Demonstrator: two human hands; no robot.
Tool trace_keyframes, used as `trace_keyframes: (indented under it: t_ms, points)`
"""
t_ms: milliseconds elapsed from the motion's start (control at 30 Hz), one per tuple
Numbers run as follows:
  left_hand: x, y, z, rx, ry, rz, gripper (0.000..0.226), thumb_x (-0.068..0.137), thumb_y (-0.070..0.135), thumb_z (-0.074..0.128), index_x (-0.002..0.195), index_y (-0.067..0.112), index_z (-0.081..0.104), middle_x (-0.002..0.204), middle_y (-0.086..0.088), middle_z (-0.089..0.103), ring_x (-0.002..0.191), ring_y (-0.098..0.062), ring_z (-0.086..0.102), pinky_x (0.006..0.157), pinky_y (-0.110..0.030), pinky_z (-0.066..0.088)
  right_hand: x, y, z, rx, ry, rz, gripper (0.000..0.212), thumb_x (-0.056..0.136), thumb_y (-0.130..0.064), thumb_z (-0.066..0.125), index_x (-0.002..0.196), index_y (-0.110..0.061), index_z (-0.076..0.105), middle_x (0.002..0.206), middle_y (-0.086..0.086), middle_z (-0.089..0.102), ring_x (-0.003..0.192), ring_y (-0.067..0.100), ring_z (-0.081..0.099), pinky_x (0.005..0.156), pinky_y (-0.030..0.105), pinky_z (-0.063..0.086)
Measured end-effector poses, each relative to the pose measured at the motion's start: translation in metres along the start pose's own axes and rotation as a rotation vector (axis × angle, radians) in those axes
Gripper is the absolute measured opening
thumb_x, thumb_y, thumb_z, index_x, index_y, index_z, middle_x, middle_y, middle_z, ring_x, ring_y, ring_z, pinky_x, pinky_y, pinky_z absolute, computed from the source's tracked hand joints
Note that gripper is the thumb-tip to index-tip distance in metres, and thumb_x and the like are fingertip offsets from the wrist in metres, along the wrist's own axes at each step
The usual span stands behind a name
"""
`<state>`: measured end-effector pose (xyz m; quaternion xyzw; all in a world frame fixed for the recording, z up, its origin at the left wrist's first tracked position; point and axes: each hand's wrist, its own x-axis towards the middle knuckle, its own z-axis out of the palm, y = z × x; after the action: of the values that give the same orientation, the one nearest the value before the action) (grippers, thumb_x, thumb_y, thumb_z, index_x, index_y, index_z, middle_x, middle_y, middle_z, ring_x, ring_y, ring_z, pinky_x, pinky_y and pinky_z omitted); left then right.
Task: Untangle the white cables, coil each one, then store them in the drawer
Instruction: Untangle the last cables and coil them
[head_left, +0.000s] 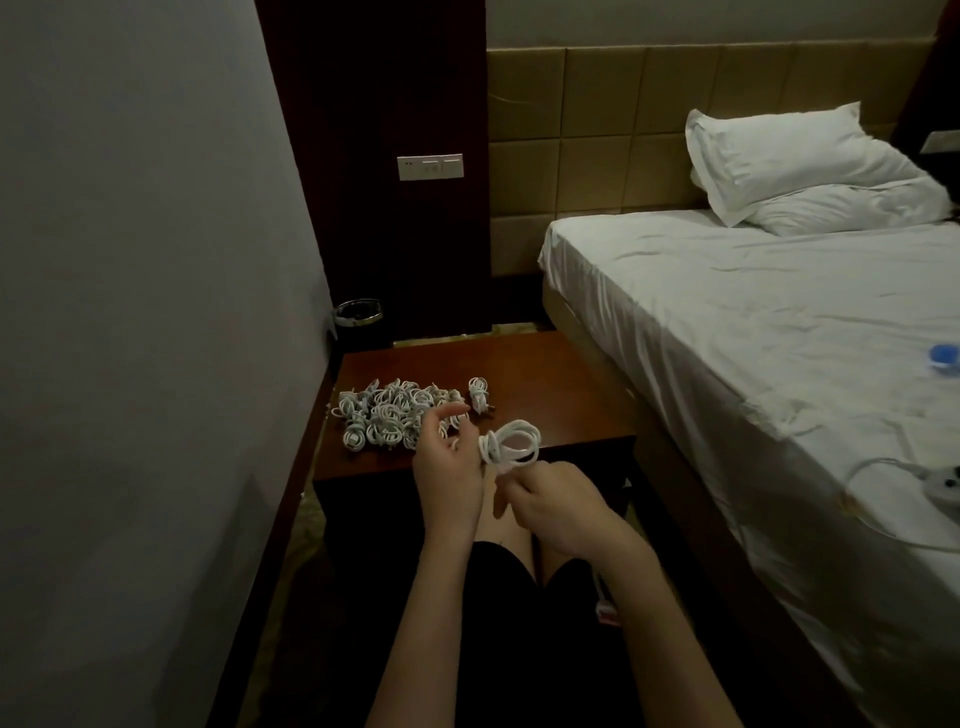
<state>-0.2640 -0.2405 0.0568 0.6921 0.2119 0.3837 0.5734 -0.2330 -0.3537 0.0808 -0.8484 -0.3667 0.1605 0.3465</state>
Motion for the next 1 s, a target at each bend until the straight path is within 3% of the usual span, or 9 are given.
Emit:
trace_keyframes:
  t_ms: [167, 333, 433, 500, 633, 700, 800, 933, 1000]
  points:
    - [-0.003, -0.004, -0.001, 0.241, -0.155, 0.07, 0.007, 0.096, 0.018, 0.053, 0.096, 0.025, 0.055, 0.066, 0.008, 0.058, 0.056, -0.007, 0.056, 0.05, -0.022, 0.042, -0.006, 0.002, -0.01, -0.043, 0.085, -0.155, 0.034, 0.095, -0.038, 0.049, 0.074, -0.019, 0.069, 0.062, 0.003, 0.059, 0.055, 0.024, 0.049, 0.057, 0.04, 0.045]
    - [0.001, 0.007, -0.008, 0.168, -0.482, 0.101, 0.016, 0.096, 0.013, 0.054, 0.095, 0.027, 0.061, 0.091, 0.011, 0.065, 0.08, -0.008, 0.062, 0.073, -0.027, 0.05, -0.012, 0.012, -0.03, 0.283, 0.298, -0.197, 0.017, 0.087, -0.025, 0.068, 0.081, -0.01, 0.072, 0.068, 0.008, 0.067, 0.059, 0.019, 0.059, 0.055, 0.024, 0.044]
    - [-0.004, 0.016, -0.008, -0.102, -0.606, -0.093, 0.012, 0.097, 0.012, 0.053, 0.101, 0.017, 0.063, 0.077, 0.007, 0.064, 0.062, -0.017, 0.055, 0.053, -0.027, 0.041, -0.013, 0.015, -0.029, 0.57, 0.275, -0.154, 0.019, 0.083, -0.02, 0.071, 0.078, -0.003, 0.066, 0.064, 0.002, 0.066, 0.059, 0.01, 0.062, 0.055, 0.017, 0.045]
    - [-0.007, 0.017, -0.009, -0.197, -0.623, -0.164, 0.013, 0.098, 0.011, 0.05, 0.103, 0.013, 0.062, 0.063, 0.006, 0.058, 0.045, -0.008, 0.045, 0.041, -0.018, 0.031, -0.012, 0.021, -0.023, 0.66, 0.18, -0.08, 0.02, 0.086, -0.025, 0.067, 0.073, -0.009, 0.065, 0.057, -0.002, 0.055, 0.05, 0.007, 0.051, 0.049, 0.019, 0.035]
    - [-0.003, 0.01, -0.006, -0.406, -0.469, -0.257, 0.019, 0.099, 0.016, 0.046, 0.099, 0.018, 0.065, 0.059, -0.003, 0.048, 0.042, -0.01, 0.036, 0.041, -0.019, 0.028, -0.006, 0.026, 0.0, 0.823, -0.02, 0.019, 0.027, 0.085, -0.042, 0.065, 0.068, -0.02, 0.068, 0.053, -0.006, 0.036, 0.045, 0.005, 0.028, 0.045, 0.019, 0.02]
    - [0.0, 0.004, -0.006, -0.367, -0.237, -0.24, 0.019, 0.1, 0.016, 0.048, 0.097, 0.019, 0.066, 0.065, -0.004, 0.051, 0.046, -0.012, 0.038, 0.046, -0.023, 0.029, -0.005, 0.016, 0.002, 0.667, -0.081, 0.042, 0.037, 0.095, -0.04, 0.053, 0.07, -0.016, 0.066, 0.051, -0.009, 0.036, 0.043, 0.006, 0.03, 0.044, 0.019, 0.024]
    - [0.001, -0.002, -0.009, -0.126, 0.005, -0.109, 0.017, 0.1, 0.015, 0.047, 0.098, 0.02, 0.064, 0.064, 0.007, 0.052, 0.043, -0.003, 0.041, 0.045, -0.022, 0.034, -0.002, 0.002, -0.002, -0.009, -0.075, -0.039, 0.042, 0.101, -0.033, 0.043, 0.077, -0.019, 0.073, 0.056, -0.007, 0.052, 0.051, 0.011, 0.05, 0.057, 0.017, 0.04]
    - [-0.001, -0.002, -0.009, 0.16, -0.065, 0.077, 0.021, 0.098, 0.015, 0.049, 0.089, 0.031, 0.06, 0.071, 0.008, 0.06, 0.047, -0.004, 0.045, 0.05, -0.03, 0.039, -0.007, -0.002, -0.012, -0.193, 0.039, -0.085, 0.041, 0.099, -0.044, 0.044, 0.071, -0.026, 0.068, 0.059, -0.004, 0.056, 0.058, 0.016, 0.056, 0.065, 0.04, 0.051]
    - [0.002, 0.0, -0.009, 0.219, -0.134, 0.11, 0.023, 0.098, 0.014, 0.048, 0.09, 0.032, 0.06, 0.075, 0.011, 0.062, 0.052, -0.001, 0.049, 0.054, -0.029, 0.042, -0.01, -0.001, -0.02, -0.094, 0.162, -0.136, 0.036, 0.097, -0.037, 0.053, 0.067, -0.022, 0.068, 0.058, -0.004, 0.058, 0.054, 0.013, 0.052, 0.057, 0.029, 0.043]
